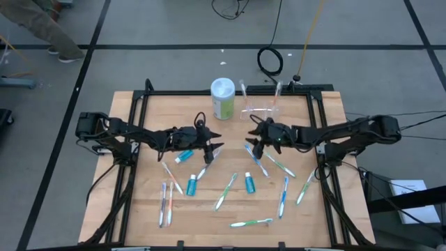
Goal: Pick & Place toothbrushing station
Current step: Put the blue mouthwash into the transparent organizer
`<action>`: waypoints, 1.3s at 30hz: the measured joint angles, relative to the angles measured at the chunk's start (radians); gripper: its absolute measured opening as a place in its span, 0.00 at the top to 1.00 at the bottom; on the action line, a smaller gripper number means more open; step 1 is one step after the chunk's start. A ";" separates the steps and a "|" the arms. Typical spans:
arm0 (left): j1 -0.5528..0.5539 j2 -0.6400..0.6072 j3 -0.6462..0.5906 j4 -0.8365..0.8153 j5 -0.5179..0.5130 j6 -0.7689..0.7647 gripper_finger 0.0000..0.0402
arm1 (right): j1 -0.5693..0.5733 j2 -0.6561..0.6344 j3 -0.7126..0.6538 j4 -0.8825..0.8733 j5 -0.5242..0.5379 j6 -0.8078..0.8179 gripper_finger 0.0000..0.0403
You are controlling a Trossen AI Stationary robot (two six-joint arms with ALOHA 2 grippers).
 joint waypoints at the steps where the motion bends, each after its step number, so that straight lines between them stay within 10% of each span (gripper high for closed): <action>1: 0.000 0.000 0.000 -0.008 0.021 -0.001 0.55 | 0.006 0.007 -0.003 0.010 -0.006 0.002 0.63; 19: -0.006 0.000 0.000 -0.439 0.100 -0.341 0.55 | 0.019 0.013 -0.031 0.010 -0.023 0.000 0.63; 39: -0.033 -0.289 0.001 -0.991 0.047 -0.190 0.55 | 0.019 0.013 -0.032 0.004 -0.023 -0.001 0.63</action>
